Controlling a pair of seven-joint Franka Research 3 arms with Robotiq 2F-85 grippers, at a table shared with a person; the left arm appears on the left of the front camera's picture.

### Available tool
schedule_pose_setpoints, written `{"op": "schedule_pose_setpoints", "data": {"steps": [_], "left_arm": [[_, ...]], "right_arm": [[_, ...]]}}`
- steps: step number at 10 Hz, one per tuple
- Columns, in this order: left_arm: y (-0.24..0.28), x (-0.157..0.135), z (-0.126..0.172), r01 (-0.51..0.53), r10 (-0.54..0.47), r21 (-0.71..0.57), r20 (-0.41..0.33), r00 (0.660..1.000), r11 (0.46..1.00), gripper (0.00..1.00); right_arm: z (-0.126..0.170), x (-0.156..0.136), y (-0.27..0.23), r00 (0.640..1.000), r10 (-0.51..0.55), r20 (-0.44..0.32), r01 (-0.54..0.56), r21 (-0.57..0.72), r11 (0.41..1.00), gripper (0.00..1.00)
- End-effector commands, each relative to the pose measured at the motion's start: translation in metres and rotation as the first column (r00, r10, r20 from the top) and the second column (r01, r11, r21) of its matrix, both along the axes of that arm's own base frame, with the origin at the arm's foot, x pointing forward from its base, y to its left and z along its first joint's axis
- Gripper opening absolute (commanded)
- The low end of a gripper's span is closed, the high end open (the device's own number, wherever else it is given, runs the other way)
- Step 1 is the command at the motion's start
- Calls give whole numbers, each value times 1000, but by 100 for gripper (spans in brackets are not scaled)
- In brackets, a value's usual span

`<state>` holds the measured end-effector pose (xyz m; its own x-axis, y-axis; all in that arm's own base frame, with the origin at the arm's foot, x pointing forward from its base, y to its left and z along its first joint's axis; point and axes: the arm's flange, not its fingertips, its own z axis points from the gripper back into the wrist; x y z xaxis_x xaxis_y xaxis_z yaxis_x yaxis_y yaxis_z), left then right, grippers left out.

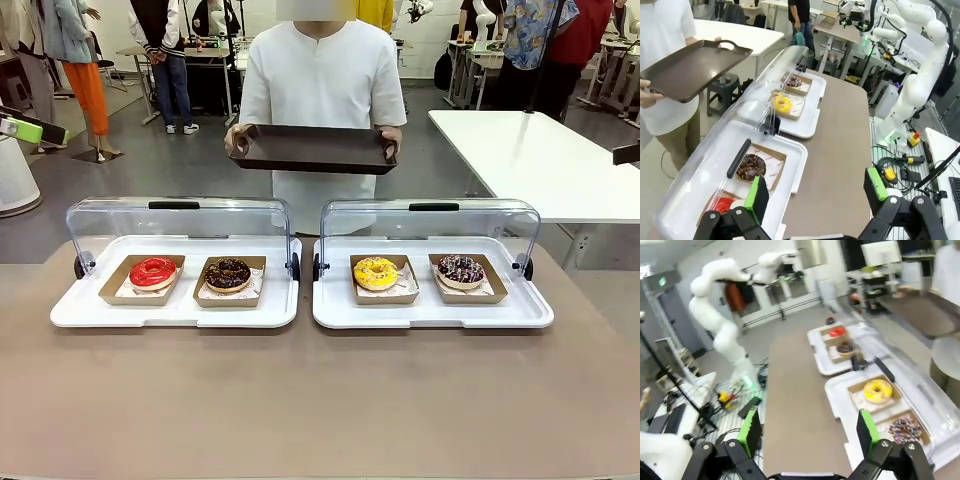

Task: Provide the desired donut to the person.
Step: Pick up and lift the Paper togo box containing the Donut pointed at by the person.

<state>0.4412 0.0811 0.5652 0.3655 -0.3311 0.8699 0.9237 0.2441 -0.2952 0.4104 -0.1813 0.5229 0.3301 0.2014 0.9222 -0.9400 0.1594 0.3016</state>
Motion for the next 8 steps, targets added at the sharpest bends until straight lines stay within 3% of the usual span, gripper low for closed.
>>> {"op": "schedule_pose_setpoints", "data": {"steps": [1, 8], "left_arm": [[13, -9, -4, -3, 1, 45, 25, 1000, 999, 100], [37, -33, -21, -38, 38, 149, 2, 999, 988, 100]], "right_arm": [[-5, -7, 11, 994, -101, -51, 102, 18, 995, 100], [-12, -15, 1, 990, -114, -86, 115, 7, 993, 100]]}}
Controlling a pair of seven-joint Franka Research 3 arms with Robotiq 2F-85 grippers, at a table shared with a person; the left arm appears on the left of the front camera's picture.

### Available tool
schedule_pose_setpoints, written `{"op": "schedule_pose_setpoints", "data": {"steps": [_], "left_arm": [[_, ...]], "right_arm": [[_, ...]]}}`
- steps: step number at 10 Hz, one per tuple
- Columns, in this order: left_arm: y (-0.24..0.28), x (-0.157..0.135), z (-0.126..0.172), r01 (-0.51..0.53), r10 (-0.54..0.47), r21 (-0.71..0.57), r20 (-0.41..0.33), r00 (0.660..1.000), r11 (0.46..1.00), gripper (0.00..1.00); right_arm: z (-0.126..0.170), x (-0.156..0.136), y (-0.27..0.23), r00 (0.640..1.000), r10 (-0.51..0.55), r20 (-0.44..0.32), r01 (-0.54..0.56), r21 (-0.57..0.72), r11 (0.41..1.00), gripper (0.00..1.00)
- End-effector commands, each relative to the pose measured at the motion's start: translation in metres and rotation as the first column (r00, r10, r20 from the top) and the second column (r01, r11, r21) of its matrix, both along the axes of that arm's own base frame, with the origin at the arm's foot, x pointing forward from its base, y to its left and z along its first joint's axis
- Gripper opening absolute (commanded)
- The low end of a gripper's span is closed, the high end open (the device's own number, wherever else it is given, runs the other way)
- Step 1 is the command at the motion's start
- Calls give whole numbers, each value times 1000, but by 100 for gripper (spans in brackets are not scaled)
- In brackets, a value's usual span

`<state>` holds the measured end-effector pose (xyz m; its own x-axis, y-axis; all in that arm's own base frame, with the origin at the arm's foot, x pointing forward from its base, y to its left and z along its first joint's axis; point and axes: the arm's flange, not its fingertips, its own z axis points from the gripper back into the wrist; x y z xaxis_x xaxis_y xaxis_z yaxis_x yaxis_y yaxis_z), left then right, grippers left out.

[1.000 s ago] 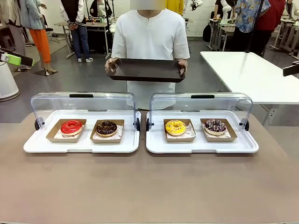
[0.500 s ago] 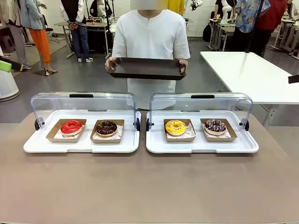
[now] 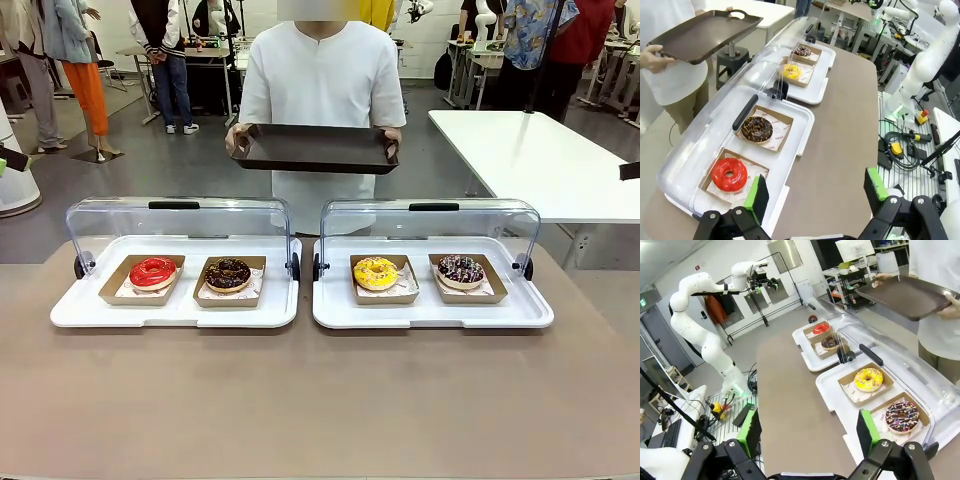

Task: Provide the desired donut to the person.
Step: Pick up and lift the Paper togo box containing the Donut pointed at by the person.

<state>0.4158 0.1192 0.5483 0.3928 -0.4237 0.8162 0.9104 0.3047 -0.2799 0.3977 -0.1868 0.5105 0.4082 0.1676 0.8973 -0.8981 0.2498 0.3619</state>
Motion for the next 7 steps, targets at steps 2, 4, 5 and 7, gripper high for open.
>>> {"op": "schedule_pose_setpoints", "data": {"steps": [2, 4, 5, 7], "left_arm": [[0, -13, -4, -16, 15, 58, 10, 1000, 998, 100], [3, -5, -1, -9, 9, 13, 0, 1000, 1000, 100], [3, -5, -1, -9, 9, 13, 0, 1000, 1000, 100], [3, -5, -1, -9, 9, 13, 0, 1000, 1000, 100]], "right_arm": [[-1, -3, 8, 1000, -6, -22, 7, 12, 1000, 100], [-1, 0, 1, 1000, 2, -4, -2, 2, 1000, 100], [-1, 0, 1, 1000, 2, -4, -2, 2, 1000, 100], [-1, 0, 1, 1000, 2, -4, -2, 2, 1000, 100]]}}
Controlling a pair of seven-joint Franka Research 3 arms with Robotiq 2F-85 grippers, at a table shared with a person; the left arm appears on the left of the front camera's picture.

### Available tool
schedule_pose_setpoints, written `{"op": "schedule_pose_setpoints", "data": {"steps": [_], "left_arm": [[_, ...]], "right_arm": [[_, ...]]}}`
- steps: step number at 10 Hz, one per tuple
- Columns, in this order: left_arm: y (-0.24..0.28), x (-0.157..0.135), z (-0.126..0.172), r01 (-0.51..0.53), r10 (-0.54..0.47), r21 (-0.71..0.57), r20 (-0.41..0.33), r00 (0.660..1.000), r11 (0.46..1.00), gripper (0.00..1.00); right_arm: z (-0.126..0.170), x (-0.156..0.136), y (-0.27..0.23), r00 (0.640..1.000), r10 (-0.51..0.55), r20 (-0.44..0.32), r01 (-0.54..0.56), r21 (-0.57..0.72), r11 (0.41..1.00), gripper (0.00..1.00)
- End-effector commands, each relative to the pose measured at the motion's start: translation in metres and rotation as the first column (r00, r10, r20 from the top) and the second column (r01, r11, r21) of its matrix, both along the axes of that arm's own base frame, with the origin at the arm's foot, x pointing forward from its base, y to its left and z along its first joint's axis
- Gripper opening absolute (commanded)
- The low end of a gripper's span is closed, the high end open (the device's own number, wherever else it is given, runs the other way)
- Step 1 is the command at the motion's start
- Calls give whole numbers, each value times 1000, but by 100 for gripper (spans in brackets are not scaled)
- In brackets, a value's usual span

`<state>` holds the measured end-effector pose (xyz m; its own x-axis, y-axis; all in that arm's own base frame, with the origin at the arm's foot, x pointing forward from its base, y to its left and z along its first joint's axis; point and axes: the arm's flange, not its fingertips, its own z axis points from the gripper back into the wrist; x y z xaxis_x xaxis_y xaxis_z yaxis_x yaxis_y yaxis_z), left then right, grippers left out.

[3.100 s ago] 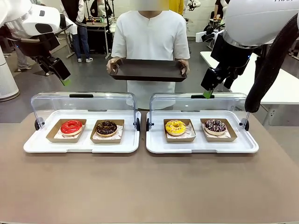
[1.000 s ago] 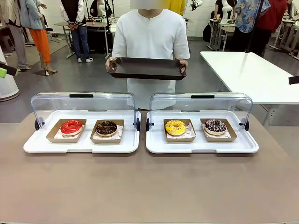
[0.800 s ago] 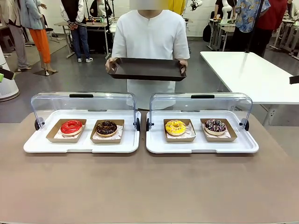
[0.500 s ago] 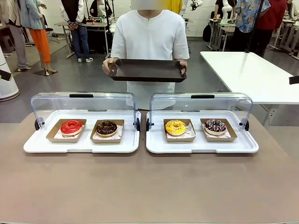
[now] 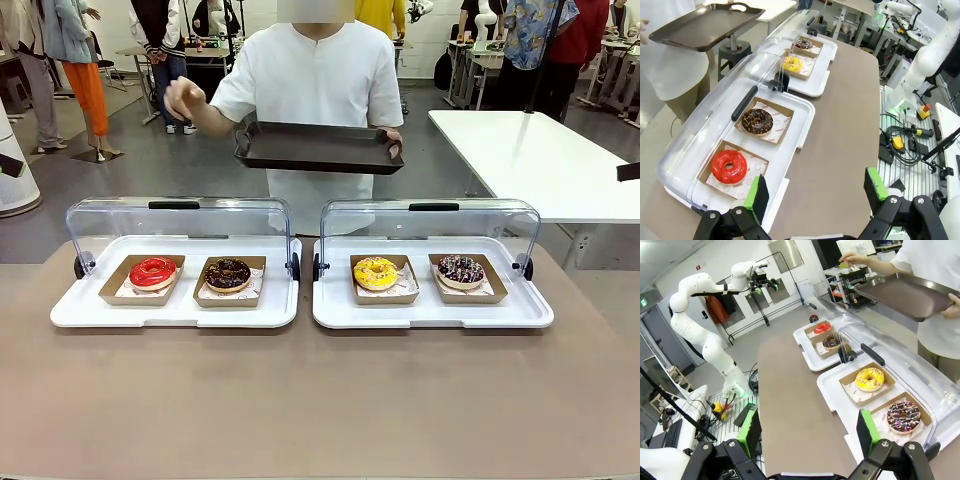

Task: Provide the desired donut to the person.
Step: Pick up and lift the Paper togo box containing the Donut pointed at by the person.

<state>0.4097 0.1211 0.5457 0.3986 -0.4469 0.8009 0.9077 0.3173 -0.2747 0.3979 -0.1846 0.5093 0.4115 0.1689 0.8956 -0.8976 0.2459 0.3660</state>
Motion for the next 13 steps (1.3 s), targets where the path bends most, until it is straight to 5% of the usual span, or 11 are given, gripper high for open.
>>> {"op": "schedule_pose_setpoints", "data": {"steps": [1, 13], "left_arm": [[1, 1, 2, -4, 4, -18, 5, 1000, 1000, 100], [1, 1, 2, -4, 4, -18, 5, 1000, 1000, 100]], "right_arm": [[0, 0, -1, 1000, -2, 1, 2, 1, 1000, 100], [0, 0, -1, 1000, -2, 1, 2, 1, 1000, 100]]}}
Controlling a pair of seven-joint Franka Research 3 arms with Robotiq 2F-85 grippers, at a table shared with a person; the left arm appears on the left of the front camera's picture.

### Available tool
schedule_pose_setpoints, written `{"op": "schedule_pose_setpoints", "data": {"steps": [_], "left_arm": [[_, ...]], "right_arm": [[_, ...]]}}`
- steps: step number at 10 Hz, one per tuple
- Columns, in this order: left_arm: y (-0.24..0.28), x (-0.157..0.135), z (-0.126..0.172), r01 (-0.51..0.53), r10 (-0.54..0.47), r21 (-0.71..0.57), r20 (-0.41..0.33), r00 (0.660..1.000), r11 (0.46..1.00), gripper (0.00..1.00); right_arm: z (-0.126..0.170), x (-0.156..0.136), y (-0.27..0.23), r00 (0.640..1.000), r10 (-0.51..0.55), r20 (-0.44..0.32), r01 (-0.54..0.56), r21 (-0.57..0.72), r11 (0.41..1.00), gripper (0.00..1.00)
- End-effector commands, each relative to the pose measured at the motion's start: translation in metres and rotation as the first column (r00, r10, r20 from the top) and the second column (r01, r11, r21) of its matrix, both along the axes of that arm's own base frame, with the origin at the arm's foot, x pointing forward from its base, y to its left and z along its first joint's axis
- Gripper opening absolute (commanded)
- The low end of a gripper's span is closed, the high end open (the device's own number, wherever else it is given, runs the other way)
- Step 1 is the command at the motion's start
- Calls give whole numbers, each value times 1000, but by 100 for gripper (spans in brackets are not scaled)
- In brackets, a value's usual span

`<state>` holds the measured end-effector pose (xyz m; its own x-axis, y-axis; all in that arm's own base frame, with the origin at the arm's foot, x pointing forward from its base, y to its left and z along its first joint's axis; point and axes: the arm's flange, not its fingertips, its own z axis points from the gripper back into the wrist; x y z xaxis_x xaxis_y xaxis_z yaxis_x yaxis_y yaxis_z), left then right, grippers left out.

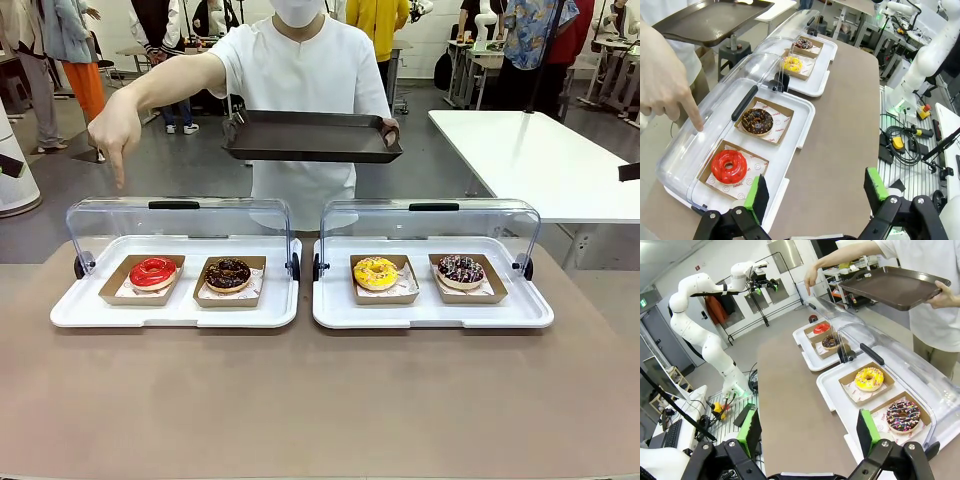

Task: Provide the desired donut to the person.
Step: Pick up and lift the Paper togo box containing the Donut pointed at by the person.

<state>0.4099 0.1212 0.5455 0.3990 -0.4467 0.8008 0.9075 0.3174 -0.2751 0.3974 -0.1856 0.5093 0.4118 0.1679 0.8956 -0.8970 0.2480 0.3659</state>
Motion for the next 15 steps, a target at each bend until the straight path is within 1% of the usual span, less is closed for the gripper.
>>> {"op": "schedule_pose_setpoints", "data": {"steps": [1, 13, 14, 15], "left_arm": [[1, 1, 2, -4, 4, -18, 5, 1000, 1000, 100], [1, 1, 2, -4, 4, -18, 5, 1000, 1000, 100], [0, 0, 0, 0, 0, 0, 0, 1000, 1000, 100], [-17, -1, 1, 54, -60, 232, 20, 998, 971, 100]], "right_arm": [[0, 0, 0, 1000, 1, 1, -1, 1, 1000, 100], [0, 0, 0, 1000, 1, 1, -1, 1, 1000, 100], [0, 0, 0, 1000, 1, 1, -1, 1, 1000, 100], [0, 0, 0, 1000, 1, 1, -1, 1, 1000, 100]]}}
